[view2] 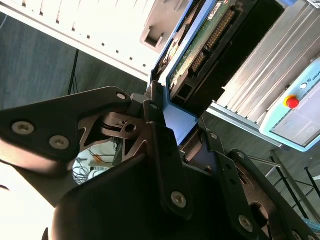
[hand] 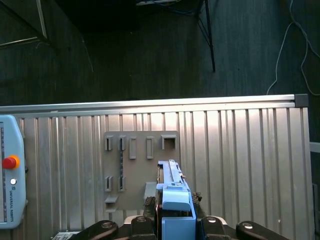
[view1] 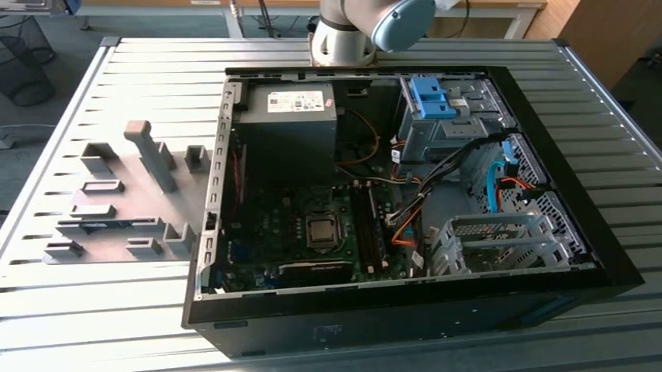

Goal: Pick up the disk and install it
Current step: 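Pick up the disk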

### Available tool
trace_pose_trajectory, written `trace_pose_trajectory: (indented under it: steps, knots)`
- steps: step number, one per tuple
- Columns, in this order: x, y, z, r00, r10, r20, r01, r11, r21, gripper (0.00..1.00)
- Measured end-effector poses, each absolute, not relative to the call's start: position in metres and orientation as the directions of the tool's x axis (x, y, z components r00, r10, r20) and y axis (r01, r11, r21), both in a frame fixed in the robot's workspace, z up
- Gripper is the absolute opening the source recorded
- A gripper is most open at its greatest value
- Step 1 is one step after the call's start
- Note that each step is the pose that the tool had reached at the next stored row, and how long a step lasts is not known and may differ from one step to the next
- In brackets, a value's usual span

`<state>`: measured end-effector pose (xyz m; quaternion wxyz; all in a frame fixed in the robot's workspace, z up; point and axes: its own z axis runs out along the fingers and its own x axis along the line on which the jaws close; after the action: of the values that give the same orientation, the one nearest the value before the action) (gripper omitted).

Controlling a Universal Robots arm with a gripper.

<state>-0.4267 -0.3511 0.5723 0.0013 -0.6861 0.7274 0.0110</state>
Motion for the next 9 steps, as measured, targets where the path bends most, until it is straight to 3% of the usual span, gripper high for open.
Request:
trace_pose_trajectory:
  steps: [9]
  knots:
    - [-0.4210, -0.3518, 0.5723, -0.059, -0.998, -0.017, -0.998, 0.058, 0.014, 0.36]
